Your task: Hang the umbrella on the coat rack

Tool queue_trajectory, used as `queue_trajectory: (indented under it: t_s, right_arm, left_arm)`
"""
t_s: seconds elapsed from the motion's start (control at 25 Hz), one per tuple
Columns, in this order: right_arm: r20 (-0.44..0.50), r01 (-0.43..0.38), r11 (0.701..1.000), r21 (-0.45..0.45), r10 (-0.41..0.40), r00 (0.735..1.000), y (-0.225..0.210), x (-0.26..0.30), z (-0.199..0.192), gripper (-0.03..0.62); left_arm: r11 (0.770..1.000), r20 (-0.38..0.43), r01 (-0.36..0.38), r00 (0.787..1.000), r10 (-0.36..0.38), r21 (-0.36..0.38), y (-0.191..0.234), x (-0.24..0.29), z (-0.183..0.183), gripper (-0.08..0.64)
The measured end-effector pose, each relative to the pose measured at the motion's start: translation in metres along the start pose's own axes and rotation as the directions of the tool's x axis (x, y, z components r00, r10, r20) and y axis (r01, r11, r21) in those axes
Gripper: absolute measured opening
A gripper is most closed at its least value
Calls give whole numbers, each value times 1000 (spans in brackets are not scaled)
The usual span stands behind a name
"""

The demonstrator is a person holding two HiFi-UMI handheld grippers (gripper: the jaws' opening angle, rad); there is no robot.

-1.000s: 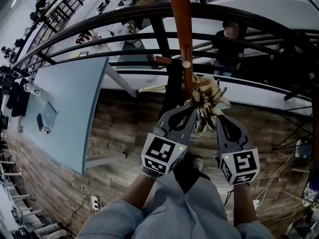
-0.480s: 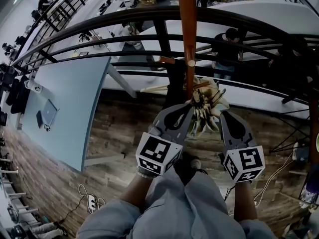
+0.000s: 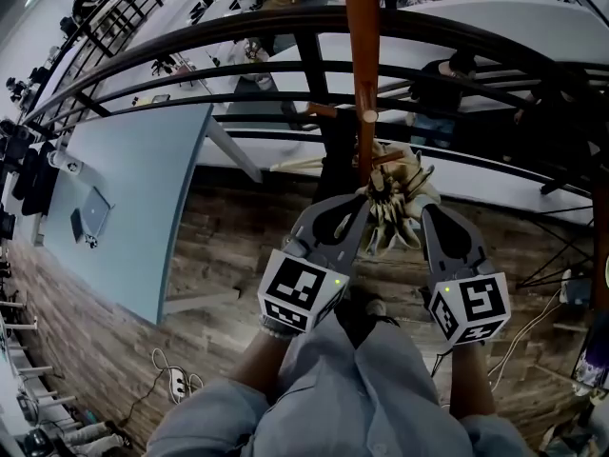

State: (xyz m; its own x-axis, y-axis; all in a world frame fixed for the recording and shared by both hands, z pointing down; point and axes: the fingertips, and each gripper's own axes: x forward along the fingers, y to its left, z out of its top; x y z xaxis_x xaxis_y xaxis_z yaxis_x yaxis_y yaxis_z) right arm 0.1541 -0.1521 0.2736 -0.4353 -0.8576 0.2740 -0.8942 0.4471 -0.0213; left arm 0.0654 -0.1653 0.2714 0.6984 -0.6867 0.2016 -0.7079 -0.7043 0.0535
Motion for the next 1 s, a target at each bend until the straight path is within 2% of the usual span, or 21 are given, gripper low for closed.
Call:
queue_trajectory:
  t_s: [0.4,1.0]
  right_arm:
    - [-10,-1,1000,-7,1,1000,0,4,-1,8]
    - [-41,-13,1000,-13,12,999,5,4,-11,6]
  left_arm:
    - [1000,-13,16,1000,-16,16,-1,2,-3,5]
    - [1000,-17,21,1000,-21,-7,-4,2,-8,5]
